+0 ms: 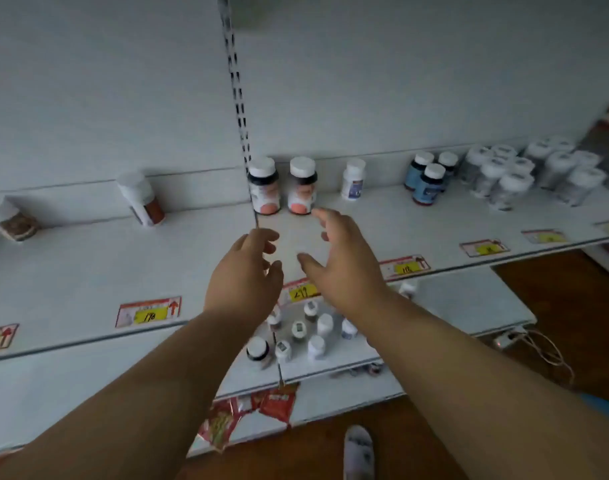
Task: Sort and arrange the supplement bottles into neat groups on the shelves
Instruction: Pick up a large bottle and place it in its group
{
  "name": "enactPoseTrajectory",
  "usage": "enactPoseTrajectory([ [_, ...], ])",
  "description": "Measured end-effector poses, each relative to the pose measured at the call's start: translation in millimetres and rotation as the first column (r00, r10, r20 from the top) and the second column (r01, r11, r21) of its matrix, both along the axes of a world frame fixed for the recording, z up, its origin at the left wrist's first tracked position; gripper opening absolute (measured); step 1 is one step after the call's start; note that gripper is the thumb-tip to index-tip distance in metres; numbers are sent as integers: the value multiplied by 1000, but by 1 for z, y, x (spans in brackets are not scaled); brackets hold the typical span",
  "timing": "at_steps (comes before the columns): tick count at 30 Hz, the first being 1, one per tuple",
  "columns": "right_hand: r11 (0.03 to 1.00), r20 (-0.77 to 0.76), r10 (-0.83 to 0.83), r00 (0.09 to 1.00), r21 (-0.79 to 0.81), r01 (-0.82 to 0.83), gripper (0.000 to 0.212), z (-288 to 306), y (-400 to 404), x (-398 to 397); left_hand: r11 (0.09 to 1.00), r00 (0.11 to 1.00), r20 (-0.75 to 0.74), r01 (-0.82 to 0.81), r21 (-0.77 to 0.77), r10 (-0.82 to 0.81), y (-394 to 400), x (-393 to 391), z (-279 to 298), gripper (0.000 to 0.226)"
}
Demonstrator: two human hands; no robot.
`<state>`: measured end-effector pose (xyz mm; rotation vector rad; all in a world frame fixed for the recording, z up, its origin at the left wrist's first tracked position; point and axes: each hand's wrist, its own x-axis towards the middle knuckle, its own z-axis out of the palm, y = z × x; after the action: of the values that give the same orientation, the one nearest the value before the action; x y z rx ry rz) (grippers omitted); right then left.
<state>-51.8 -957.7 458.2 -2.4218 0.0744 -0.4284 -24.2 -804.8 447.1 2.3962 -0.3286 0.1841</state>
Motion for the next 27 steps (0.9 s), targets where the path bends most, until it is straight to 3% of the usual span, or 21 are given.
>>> enactPoseTrajectory([
  [5, 998, -47, 63, 997, -4, -63, 64, 2, 48, -59, 999, 999, -19, 39, 25, -39, 54, -65, 2, 39],
  [8, 993, -45, 112, 993, -19, -113, 60, -11, 65, -83, 999, 1000, -14, -23, 43, 24, 76, -93, -10, 39],
  [12, 991, -18, 135, 991, 22, -134, 56, -66, 79, -119, 998, 999, -34, -41, 57, 43, 98, -131, -57, 39],
  [15, 994, -131, 95, 987, 72, -86, 54, -115, 91, -144, 994, 992, -127, 3, 114, 12, 111, -144, -94, 40],
  [21, 989, -250, 6, 968, 144, 31, 55, -202, 128, -122, 981, 967, -243, 117, 156, -77, 131, -106, -177, 44],
  [27, 953, -370, -158, 916, 187, 239, 53, -346, 144, -60, 965, 932, -342, 190, 183, -119, 135, -21, -313, 44],
])
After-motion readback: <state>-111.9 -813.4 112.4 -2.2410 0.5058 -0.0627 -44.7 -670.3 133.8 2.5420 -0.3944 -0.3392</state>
